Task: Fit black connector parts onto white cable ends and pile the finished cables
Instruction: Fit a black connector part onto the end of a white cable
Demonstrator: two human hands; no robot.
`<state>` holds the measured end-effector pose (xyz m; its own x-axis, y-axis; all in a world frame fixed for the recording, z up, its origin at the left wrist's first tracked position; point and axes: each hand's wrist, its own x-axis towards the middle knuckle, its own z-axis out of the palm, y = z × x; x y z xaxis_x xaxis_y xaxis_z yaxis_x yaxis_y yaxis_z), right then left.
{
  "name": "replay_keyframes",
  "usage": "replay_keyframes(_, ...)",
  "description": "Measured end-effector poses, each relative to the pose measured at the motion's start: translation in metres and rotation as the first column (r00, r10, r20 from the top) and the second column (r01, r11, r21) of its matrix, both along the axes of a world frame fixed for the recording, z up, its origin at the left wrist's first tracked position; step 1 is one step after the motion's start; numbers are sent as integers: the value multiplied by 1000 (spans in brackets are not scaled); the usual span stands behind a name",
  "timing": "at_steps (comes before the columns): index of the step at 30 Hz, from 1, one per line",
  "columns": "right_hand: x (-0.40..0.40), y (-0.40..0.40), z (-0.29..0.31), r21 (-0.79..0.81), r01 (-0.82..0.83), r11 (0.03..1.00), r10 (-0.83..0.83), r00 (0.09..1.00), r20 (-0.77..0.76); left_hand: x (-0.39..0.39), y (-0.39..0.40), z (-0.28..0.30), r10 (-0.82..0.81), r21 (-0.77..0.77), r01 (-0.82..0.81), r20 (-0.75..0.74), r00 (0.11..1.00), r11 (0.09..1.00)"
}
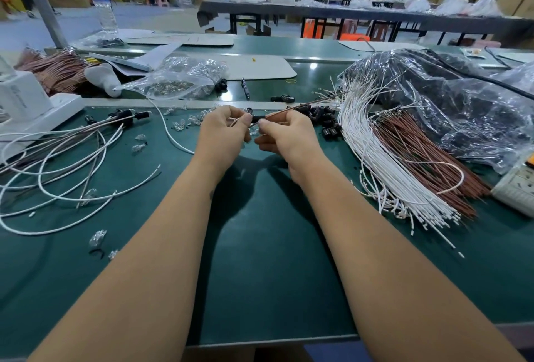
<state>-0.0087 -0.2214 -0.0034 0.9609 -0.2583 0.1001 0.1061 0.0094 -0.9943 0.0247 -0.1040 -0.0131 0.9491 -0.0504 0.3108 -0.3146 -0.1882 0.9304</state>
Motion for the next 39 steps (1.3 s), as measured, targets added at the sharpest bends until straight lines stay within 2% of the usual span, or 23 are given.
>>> replay_keyframes(7,-1,-3,5,207,24,978,-28,999,17,-1,-1,2,-25,-28,25,7,1000,999)
replay_keyframes(18,1,-19,10,486,166,858,-213,976,45,0,4,2,-25,-82,22,-33,999,996)
replay_keyframes(28,-1,-24,14,534,202,821,-281,957,71,-1,5,2,-39,-91,34,-54,998,995)
replay_keyframes(39,-3,-18,15,450,138,882,-198,976,89,0,5,2,-19,-125,14,-40,999,992)
